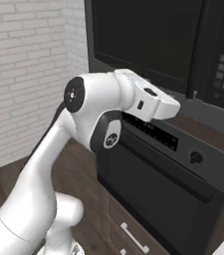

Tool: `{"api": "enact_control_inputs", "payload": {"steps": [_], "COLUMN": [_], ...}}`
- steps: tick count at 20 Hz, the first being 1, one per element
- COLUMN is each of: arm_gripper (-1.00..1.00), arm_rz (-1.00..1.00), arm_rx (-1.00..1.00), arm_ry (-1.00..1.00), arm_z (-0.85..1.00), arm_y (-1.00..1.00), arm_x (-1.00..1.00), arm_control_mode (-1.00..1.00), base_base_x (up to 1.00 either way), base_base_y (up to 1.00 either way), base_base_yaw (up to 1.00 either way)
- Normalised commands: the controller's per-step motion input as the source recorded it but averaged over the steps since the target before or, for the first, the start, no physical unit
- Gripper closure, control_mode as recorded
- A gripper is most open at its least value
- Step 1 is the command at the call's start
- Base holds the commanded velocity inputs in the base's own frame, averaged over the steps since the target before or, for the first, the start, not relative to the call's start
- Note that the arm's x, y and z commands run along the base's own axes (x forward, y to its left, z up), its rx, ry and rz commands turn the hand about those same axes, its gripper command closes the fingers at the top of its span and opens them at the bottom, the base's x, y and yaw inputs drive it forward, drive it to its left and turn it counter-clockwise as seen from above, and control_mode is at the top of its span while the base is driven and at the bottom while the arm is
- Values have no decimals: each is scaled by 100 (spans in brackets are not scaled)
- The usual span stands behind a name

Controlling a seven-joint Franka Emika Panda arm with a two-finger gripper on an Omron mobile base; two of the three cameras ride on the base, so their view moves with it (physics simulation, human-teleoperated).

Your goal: Pick the corn from the sink and place it in the bowl. Then pick the bowl and place it in the microwave. Then close the microwave door and press the start button.

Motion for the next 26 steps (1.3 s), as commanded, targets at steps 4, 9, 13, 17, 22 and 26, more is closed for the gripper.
{"api": "enact_control_inputs", "payload": {"steps": [4, 9, 13, 17, 22, 26], "arm_gripper": [-100, 100, 100, 100, 100, 100], "arm_rz": [0, 0, 0, 1, 1, 0], "arm_rx": [-1, -5, -4, -3, -1, -3], "arm_ry": [-14, 5, 7, 3, -1, 0], "arm_z": [27, 38, 11, 0, -1, 0], "arm_y": [9, 12, 15, 18, 10, 1], "arm_x": [-89, -55, -39, -40, -55, -39], "arm_control_mode": [-100, -100, -100, -100, -100, -100], "base_base_x": [0, 0, 0, 0, 0, 0], "base_base_y": [0, 0, 0, 0, 0, 0], "base_base_yaw": [0, 0, 0, 0, 0, 0]}}
